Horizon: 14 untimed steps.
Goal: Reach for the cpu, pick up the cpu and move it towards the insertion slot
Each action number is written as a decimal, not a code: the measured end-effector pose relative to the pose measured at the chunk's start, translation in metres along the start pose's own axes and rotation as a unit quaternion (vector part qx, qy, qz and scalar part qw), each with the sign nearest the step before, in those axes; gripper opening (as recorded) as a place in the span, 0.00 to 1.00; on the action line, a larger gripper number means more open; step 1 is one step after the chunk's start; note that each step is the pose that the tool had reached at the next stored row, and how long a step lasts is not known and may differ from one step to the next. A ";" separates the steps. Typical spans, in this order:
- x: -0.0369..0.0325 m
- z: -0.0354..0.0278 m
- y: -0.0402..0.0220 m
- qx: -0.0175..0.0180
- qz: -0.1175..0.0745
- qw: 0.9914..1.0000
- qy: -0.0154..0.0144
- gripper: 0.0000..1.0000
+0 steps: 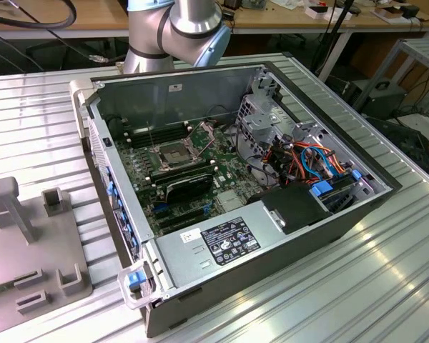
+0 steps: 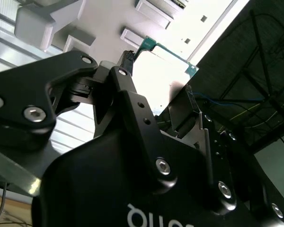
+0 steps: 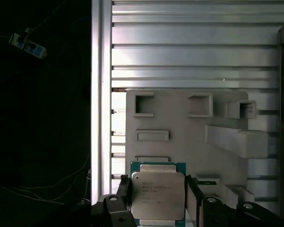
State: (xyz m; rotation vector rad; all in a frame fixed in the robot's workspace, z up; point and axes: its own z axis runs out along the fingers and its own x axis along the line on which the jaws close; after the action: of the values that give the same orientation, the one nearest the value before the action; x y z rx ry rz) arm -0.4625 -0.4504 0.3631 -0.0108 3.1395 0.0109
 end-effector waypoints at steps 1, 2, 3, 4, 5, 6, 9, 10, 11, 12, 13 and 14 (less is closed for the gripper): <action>0.0000 -0.0003 0.0000 0.000 0.000 1.000 0.000 0.55; 0.0000 -0.0003 0.0000 0.000 0.000 1.000 0.000 0.55; 0.0000 -0.0005 0.0000 0.000 0.000 1.000 0.000 0.55; 0.0000 -0.0005 0.0000 0.000 0.000 1.000 0.000 0.55; 0.0000 -0.0005 0.0000 0.000 0.000 1.000 0.000 0.55; 0.0000 -0.0005 0.0001 0.000 0.000 1.000 0.000 0.55; -0.0001 -0.0028 0.0001 0.000 0.000 1.000 0.000 0.55; 0.0000 -0.0036 0.0001 0.000 0.000 1.000 0.000 0.55; -0.0001 -0.0046 0.0001 0.000 0.000 1.000 0.000 0.55; -0.0001 -0.0061 0.0001 0.000 0.000 1.000 0.000 0.55; -0.0001 -0.0094 0.0001 0.000 0.000 1.000 0.000 0.55; -0.0001 -0.0111 0.0001 0.000 0.000 1.000 0.000 0.55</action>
State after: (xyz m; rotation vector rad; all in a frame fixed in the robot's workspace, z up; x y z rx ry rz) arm -0.4625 -0.4504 0.3741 -0.0108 3.1396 0.0107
